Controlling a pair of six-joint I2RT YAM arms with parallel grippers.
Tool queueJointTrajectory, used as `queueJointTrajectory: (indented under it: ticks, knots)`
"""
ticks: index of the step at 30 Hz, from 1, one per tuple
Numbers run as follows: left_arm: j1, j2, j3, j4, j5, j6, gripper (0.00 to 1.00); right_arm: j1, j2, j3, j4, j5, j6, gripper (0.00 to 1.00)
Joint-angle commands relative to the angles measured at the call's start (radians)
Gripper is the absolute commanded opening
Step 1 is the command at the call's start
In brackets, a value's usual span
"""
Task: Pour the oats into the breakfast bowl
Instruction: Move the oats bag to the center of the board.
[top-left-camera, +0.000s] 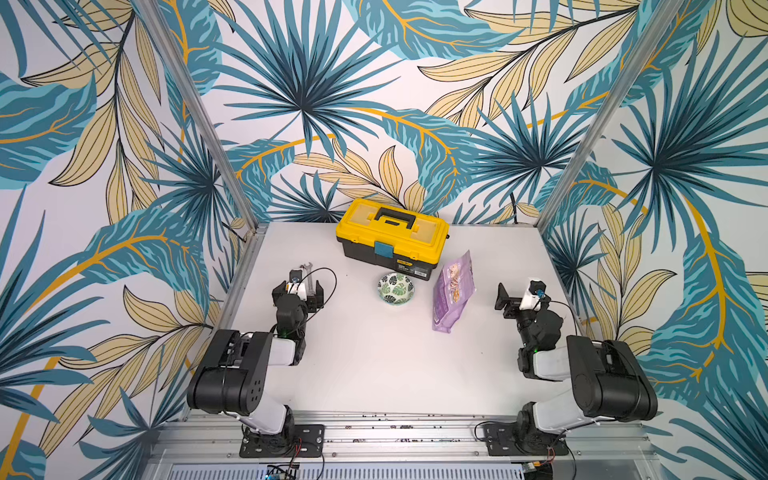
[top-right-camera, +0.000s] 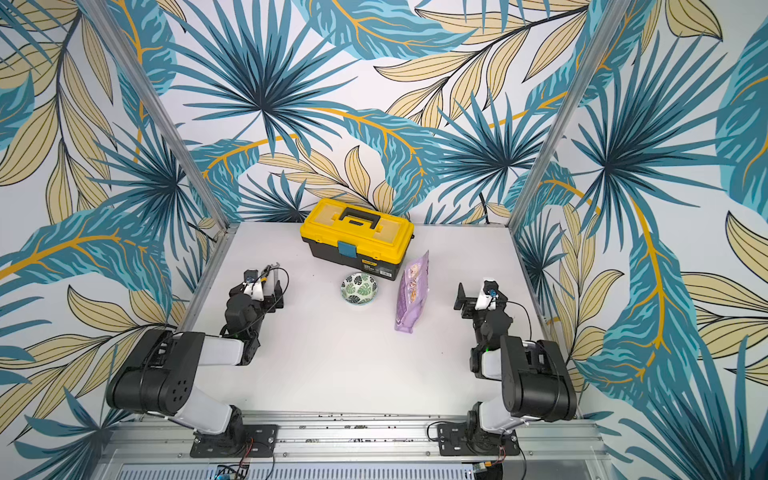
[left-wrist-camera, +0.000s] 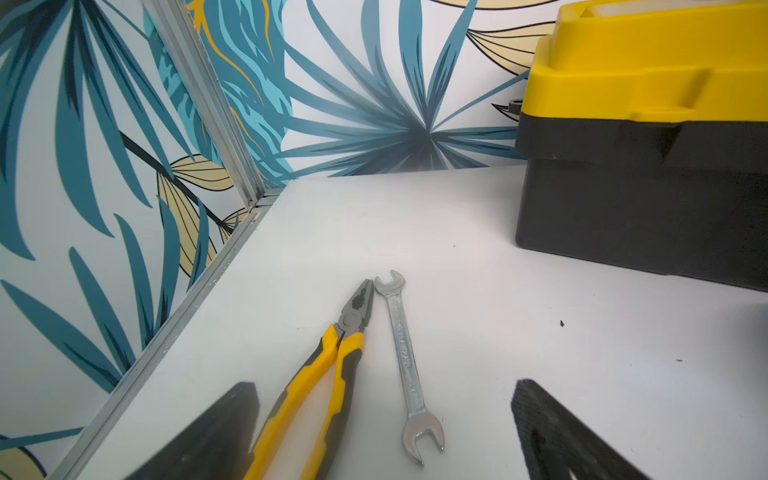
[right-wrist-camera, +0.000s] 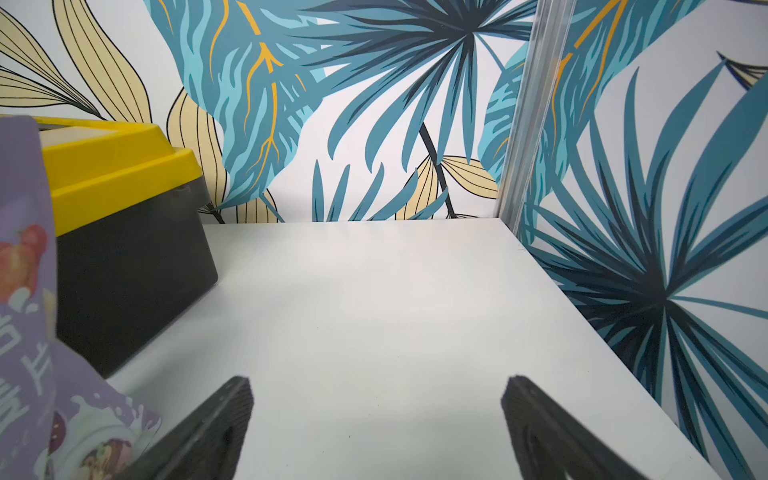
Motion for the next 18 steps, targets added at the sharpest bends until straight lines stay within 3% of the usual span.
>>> queueJointTrajectory:
  ticks: [1,18]
  knots:
    - [0.004,0.006,-0.009,0.021,-0.003,-0.009,1.00,-0.003,-0.003,0.001,0.000,-0.004,0.004,0.99]
    - [0.004,-0.006,-0.025,0.038,-0.035,-0.020,1.00,-0.003,-0.051,0.003,-0.024,0.034,0.021,0.99]
